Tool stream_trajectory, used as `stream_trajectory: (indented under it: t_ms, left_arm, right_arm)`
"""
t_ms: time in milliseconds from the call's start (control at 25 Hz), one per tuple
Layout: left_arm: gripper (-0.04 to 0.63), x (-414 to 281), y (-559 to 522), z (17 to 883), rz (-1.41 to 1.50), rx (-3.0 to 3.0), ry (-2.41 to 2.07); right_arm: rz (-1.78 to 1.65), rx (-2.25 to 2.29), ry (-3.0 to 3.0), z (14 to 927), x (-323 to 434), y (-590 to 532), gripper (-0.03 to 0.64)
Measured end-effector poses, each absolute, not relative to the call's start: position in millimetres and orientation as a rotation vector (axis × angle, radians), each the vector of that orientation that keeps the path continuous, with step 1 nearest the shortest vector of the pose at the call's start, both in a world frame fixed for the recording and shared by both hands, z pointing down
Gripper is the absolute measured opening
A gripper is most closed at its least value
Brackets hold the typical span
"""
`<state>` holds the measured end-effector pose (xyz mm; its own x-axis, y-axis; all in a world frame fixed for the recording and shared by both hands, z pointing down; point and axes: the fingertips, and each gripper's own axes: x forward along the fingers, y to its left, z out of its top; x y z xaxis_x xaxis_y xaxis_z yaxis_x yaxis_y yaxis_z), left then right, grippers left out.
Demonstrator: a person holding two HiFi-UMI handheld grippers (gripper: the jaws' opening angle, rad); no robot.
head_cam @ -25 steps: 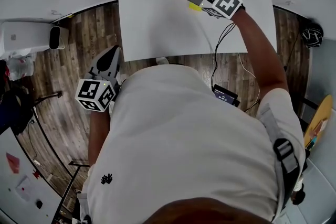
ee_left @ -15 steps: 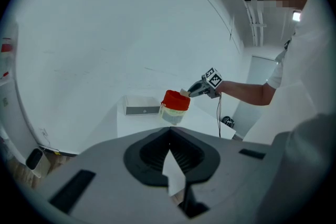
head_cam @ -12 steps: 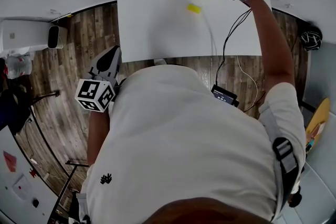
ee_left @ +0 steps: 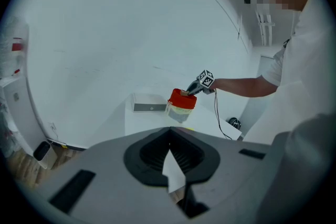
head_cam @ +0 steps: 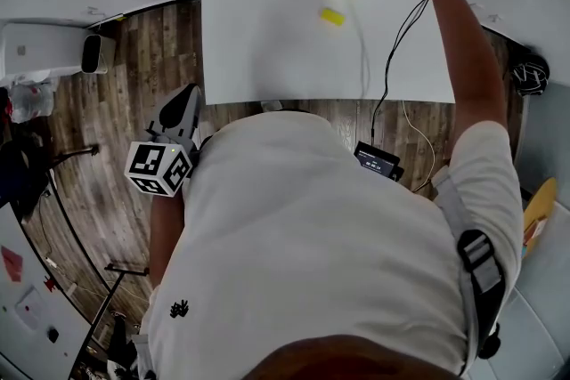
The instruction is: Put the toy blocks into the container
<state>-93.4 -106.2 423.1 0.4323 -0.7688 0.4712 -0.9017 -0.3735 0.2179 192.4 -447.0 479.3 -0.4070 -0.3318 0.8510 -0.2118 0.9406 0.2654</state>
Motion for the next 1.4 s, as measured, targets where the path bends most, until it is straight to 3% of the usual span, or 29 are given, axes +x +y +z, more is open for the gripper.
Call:
stream_trajectory:
  t_ms: [1120, 1400]
  left_arm:
    - [0.007, -115.6, -101.3, 427.1, 0.405, 2.15, -1.485]
    - [0.008, -121.4, -100.6, 428.6, 0.394, 2.16, -1.461]
  right_arm:
    - [-0.189, 0.246, -1.732, 548.0, 182.9, -478.4, 0.135]
    - [-0.167, 0.291, -1.721, 545.1, 189.0, -478.4, 0.183]
